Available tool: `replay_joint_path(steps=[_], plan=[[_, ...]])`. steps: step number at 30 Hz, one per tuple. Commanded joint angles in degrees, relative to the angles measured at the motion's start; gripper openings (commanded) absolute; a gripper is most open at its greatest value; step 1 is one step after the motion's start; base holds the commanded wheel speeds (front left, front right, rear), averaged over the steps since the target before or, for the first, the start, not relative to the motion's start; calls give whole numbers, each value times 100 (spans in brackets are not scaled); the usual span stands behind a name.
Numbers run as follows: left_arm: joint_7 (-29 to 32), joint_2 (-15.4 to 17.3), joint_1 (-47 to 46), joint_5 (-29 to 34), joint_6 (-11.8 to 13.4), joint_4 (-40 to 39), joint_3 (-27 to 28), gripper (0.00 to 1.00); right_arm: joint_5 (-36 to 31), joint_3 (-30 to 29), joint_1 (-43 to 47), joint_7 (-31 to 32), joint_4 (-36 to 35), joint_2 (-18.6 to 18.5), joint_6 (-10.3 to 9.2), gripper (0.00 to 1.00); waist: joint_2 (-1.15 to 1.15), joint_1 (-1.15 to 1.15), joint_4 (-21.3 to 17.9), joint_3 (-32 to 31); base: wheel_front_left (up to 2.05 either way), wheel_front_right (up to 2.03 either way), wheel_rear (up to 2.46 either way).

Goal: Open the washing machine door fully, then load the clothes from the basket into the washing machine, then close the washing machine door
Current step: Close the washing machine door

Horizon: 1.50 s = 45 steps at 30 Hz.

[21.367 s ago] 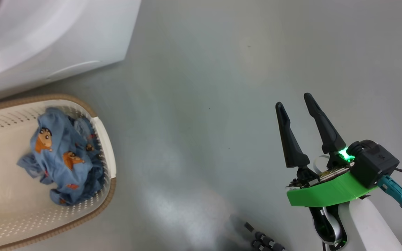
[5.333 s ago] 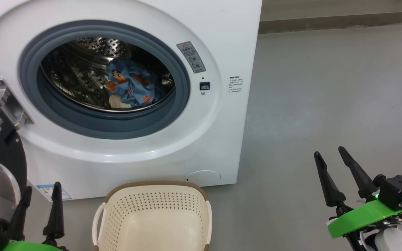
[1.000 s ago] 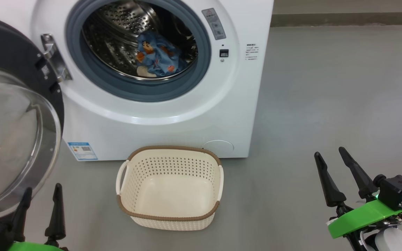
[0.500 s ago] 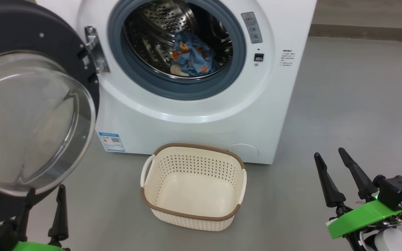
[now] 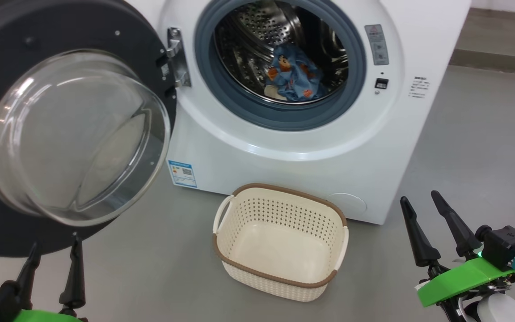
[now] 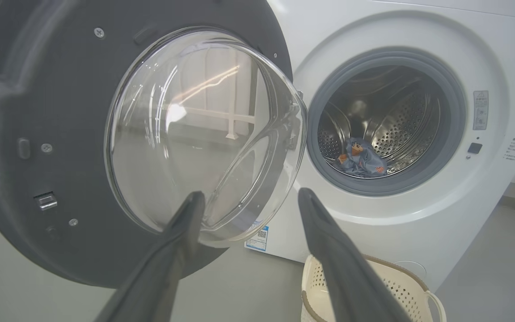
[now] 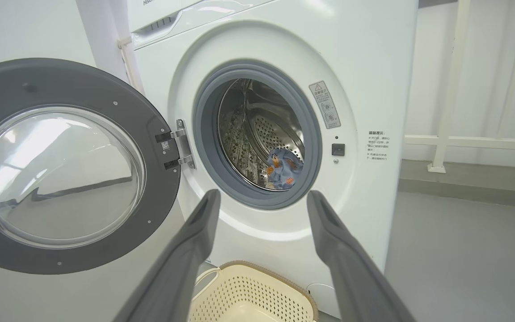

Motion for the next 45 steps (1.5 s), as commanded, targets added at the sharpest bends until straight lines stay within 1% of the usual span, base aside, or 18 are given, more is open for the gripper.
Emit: replay_joint_path(steps=[1, 12, 20, 45], plan=[[19, 218, -145, 12, 35, -182, 207, 100, 99, 107, -98, -46, -111, -70, 25, 100, 0, 0, 199, -45, 0, 0, 0], [51, 268, -132, -14, 61, -235, 176, 100, 104, 123, -105, -46, -101, -29, 25, 100, 0, 0, 645, -43, 0, 0, 0], [70, 310, -115, -31, 81, -276, 150, 100, 82, 142, -114, -46, -95, 17, 25, 100, 0, 0, 849, -12, 0, 0, 0], [61, 338, -117, -83, 155, -282, 46, 100, 139, 306, -118, -46, -38, -58, 25, 100, 0, 0, 995, -42, 0, 0, 0]])
